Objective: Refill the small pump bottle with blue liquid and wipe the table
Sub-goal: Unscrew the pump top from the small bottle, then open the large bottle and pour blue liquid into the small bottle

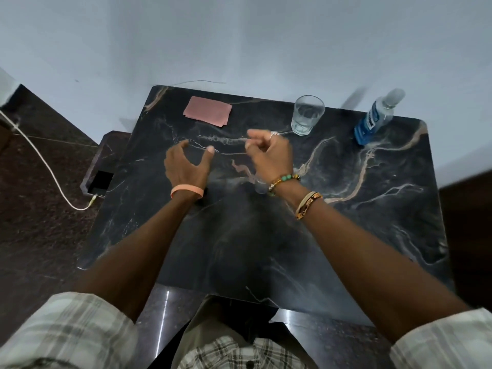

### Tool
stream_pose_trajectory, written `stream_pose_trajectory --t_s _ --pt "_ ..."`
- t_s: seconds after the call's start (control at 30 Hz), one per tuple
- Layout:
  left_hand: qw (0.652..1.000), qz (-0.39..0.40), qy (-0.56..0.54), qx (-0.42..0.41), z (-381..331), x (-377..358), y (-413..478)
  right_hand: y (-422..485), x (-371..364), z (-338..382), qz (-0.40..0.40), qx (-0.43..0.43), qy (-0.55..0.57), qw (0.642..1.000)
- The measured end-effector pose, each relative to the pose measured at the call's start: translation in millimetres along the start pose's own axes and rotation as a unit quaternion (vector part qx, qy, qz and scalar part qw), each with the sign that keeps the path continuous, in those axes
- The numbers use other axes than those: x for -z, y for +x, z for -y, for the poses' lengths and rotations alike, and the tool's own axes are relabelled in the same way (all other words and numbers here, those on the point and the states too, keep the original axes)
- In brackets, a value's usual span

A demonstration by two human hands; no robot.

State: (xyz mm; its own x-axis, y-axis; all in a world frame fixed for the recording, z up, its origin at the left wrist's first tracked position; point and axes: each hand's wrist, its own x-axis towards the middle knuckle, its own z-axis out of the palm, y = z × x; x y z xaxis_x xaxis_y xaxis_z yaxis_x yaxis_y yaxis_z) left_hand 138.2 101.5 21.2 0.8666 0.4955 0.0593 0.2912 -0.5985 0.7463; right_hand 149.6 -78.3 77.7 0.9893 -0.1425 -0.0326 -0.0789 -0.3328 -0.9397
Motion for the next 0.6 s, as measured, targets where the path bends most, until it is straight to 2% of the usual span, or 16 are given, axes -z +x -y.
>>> stream_pose_trajectory --t_s 0.2,0.37,0.47,0.6 --pt "0.995 -0.060 -0.041 -0.065 -70 -29 9 37 99 3 -0.186 0.013 0.032 0.982" --pt "0.984 -0.028 -0.074 -0.161 -133 -69 -9 55 174 -7 -0.385 0.039 0.060 0.920" --pt "0.970 0.024 -0.078 -0.227 -174 -100 -22 59 211 -20 -0.422 0.026 0.057 0.904" --pt "0.952 0.109 -0.043 -0.282 -224 -144 -43 65 248 -45 -0.411 -0.024 0.019 0.911"
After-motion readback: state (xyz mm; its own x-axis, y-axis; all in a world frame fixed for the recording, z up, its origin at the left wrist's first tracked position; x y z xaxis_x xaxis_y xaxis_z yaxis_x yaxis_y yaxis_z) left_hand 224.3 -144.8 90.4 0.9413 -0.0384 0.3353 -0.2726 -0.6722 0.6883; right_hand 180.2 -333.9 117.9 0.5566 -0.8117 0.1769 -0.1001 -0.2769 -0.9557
